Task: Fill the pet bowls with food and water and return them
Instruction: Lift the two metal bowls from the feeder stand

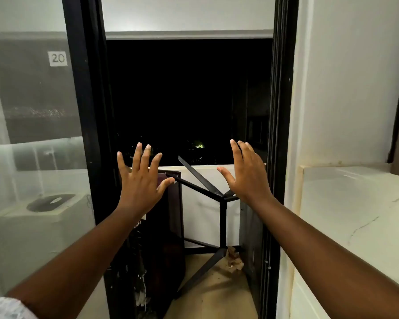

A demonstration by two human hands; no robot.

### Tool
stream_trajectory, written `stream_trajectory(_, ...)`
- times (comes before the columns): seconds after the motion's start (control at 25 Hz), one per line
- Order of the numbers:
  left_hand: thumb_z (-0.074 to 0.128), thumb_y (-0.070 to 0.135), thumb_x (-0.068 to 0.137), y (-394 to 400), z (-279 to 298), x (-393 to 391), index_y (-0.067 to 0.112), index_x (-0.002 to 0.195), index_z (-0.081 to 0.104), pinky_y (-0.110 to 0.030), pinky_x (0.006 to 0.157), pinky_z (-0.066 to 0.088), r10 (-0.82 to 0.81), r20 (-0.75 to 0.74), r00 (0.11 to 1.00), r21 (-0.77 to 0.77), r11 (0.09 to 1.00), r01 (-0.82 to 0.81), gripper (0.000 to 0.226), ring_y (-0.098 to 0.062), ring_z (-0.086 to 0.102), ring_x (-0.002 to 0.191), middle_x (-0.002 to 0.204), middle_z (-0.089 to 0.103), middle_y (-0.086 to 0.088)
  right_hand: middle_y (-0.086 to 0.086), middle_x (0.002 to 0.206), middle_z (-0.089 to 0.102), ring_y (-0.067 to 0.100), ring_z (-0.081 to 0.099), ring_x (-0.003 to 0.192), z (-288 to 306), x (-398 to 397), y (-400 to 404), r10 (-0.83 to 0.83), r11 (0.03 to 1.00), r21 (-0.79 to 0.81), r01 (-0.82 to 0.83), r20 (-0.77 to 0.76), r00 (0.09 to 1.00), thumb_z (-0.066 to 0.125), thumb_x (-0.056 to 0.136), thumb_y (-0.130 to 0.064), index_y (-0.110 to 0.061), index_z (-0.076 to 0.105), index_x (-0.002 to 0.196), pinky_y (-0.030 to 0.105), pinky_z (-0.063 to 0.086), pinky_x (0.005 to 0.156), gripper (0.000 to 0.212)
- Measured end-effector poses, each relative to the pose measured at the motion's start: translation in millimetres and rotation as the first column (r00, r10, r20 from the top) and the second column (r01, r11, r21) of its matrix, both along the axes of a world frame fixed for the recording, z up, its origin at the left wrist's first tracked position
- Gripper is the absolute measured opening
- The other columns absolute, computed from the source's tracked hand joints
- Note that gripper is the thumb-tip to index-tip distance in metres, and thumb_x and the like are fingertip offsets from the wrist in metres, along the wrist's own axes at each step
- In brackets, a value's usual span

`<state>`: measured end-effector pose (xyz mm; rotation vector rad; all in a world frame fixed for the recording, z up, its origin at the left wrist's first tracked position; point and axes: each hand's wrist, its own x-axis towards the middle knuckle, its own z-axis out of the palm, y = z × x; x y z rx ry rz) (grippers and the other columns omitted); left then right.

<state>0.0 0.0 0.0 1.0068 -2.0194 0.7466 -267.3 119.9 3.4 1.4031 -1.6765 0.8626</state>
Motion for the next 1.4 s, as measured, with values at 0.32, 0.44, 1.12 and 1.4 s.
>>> stream_trajectory(0.32,0.035,0.067,0.093,-134,-84,-43,0.016,0.151,0.032,-0.064,0.116,0.018,-0.022,-0.014,1.0,0.235,0.972,0.024,0.077,-0.031,0.026,0.15,0.155,0.038,-0.014,0.017,0.156,0.04,0.035,0.034,0.149,-95,-31,-116,-0.109,0.978,0.196,0.073,0.18,0.978,0.047,0.1,-0.056,-0.011,0.028,0.158,0.052,0.037,0.118,0.076)
stream_trajectory(0.44,0.037,0.066,0.093,-173,-139,-68,0.015,0.152,0.031,-0.058,0.113,0.029,-0.079,0.009,0.997,0.349,0.934,0.071,0.078,-0.03,0.038,0.143,0.152,0.043,-0.014,0.016,0.157,0.041,0.034,0.034,0.149,-154,-44,-148,-0.179,0.952,0.289,0.103,0.251,0.951,0.048,0.1,-0.056,-0.012,0.029,0.158,0.049,0.036,0.118,0.075)
stream_trajectory(1.12,0.047,0.061,0.092,-240,-463,-203,0.015,0.148,0.034,-0.049,0.097,0.046,0.011,0.172,0.985,0.923,0.348,-0.165,0.074,-0.033,0.051,0.124,0.14,0.05,-0.012,0.017,0.145,0.051,0.037,0.049,0.132,-479,-150,-242,-0.484,0.726,0.685,-0.058,0.569,0.665,0.058,0.097,-0.047,-0.011,0.042,0.15,0.052,0.047,0.099,0.066)
stream_trajectory(1.4,0.055,0.064,0.087,-250,-604,-212,0.015,0.149,0.031,-0.049,0.102,0.046,0.334,0.082,0.939,0.982,-0.185,-0.02,0.083,-0.035,0.055,0.127,0.141,0.055,-0.015,0.019,0.134,0.059,0.041,0.058,0.12,-605,-150,-240,-0.634,0.646,0.753,-0.12,0.618,0.465,0.067,0.094,-0.027,-0.011,0.053,0.142,0.046,0.052,0.092,0.053)
